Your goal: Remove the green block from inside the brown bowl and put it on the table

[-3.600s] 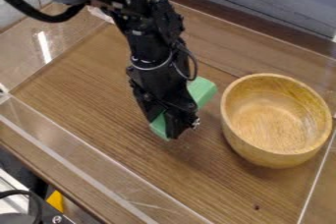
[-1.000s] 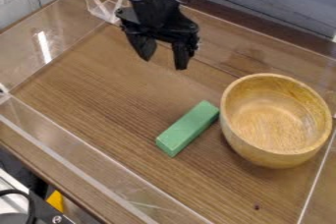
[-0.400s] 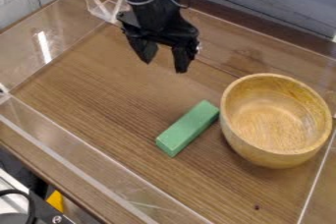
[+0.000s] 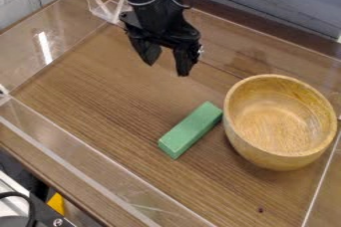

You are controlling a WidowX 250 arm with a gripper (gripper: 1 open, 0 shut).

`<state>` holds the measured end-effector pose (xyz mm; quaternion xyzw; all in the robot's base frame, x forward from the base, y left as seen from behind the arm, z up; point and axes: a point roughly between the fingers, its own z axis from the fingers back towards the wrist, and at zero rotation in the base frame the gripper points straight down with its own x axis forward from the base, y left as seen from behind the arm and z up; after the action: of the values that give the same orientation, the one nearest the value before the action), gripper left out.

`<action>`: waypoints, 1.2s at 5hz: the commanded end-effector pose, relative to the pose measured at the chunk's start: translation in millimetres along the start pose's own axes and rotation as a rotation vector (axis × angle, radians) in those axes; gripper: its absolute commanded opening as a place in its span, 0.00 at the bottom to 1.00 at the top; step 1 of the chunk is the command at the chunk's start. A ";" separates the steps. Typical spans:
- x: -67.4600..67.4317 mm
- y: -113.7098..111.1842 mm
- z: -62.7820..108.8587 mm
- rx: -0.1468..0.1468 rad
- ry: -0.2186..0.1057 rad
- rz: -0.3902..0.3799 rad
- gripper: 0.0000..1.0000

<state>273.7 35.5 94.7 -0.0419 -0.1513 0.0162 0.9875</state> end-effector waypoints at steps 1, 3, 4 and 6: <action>6.7 -17.9 18.1 0.010 -0.041 0.008 1.00; 2.4 -26.9 28.0 0.022 -0.045 0.019 1.00; -2.9 -17.0 30.8 0.031 -0.049 0.024 1.00; 11.1 25.4 36.1 0.056 -0.066 0.023 1.00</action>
<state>266.8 61.2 118.3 -0.0206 -0.1621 0.0347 0.9860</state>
